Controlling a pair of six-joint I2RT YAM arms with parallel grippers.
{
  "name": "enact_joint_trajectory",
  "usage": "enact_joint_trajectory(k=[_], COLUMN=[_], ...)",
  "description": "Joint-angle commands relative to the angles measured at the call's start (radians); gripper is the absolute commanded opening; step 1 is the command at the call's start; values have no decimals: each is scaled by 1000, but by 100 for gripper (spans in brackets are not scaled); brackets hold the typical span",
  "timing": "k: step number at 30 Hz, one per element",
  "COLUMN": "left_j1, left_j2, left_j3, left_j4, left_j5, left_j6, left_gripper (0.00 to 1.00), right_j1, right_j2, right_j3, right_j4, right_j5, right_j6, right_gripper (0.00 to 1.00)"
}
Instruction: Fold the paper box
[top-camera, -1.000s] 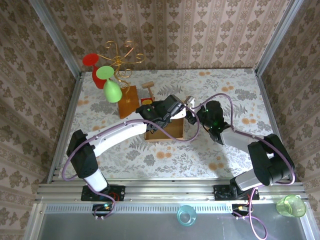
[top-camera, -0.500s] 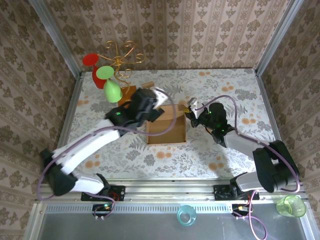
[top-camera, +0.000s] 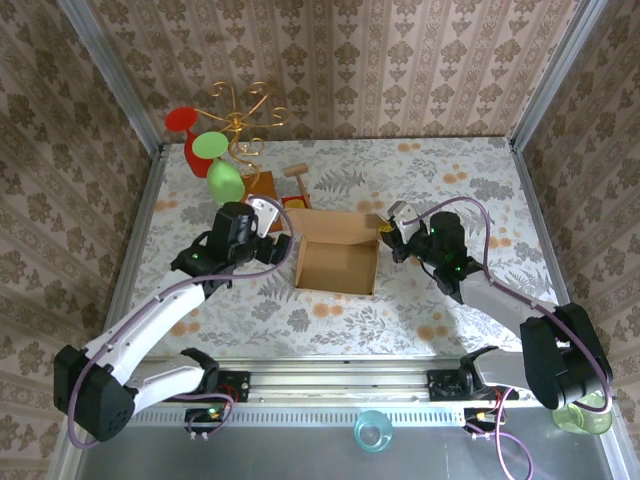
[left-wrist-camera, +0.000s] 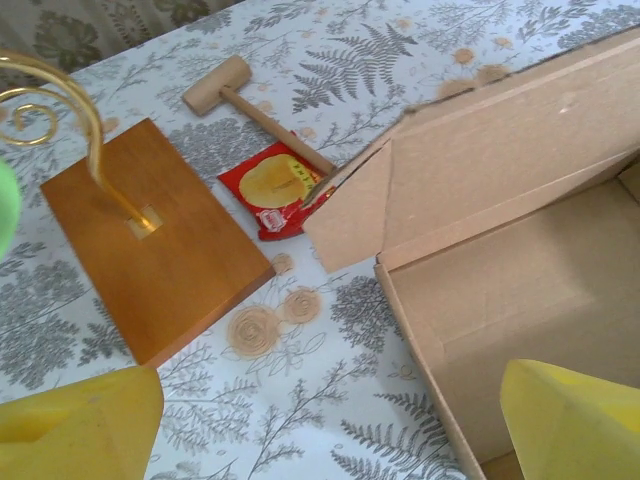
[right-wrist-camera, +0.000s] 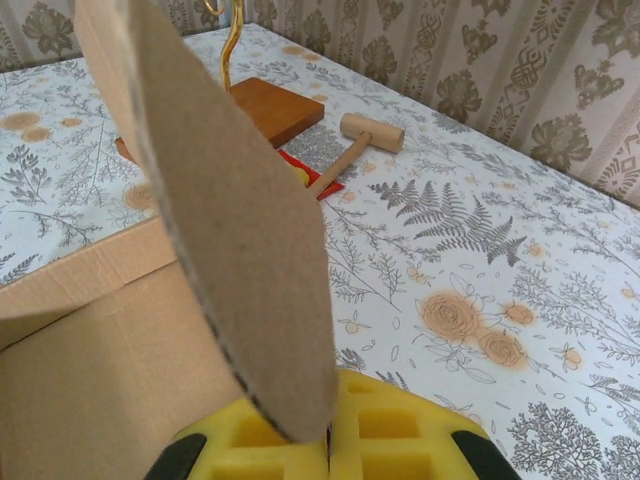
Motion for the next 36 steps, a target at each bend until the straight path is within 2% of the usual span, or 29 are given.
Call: enact_joint_trajectory(k=[1, 6, 12, 19, 24, 27, 31, 36], left_j1=[12, 36, 91, 99, 102, 110, 111, 108], left_j2=[45, 124, 162, 252, 306, 313, 309, 319], left_j3=[28, 38, -3, 7, 33, 24, 21, 23], left_j4=[55, 111, 237, 313, 302, 324, 339, 334], left_j5=[-2, 66, 110, 258, 243, 246, 261, 283], left_j6=[60, 124, 111, 126, 124, 110, 80, 51], left_gripper=[89, 91, 91, 90, 86, 79, 60, 47], right_j1=[-7, -17, -28, -31, -31, -30, -33, -33], right_j2=[2, 20, 42, 50, 54, 58, 61, 67], right_j3=[10, 16, 33, 44, 49, 54, 56, 62], right_j4=[-20, -17, -24, -38, -45, -47, -48, -47], right_j5=[-39, -62, -93, -103, -108, -110, -104, -101], right_j6=[5, 12, 19, 19, 20, 19, 20, 24], right_gripper=[0, 0, 0, 0, 0, 0, 0, 0])
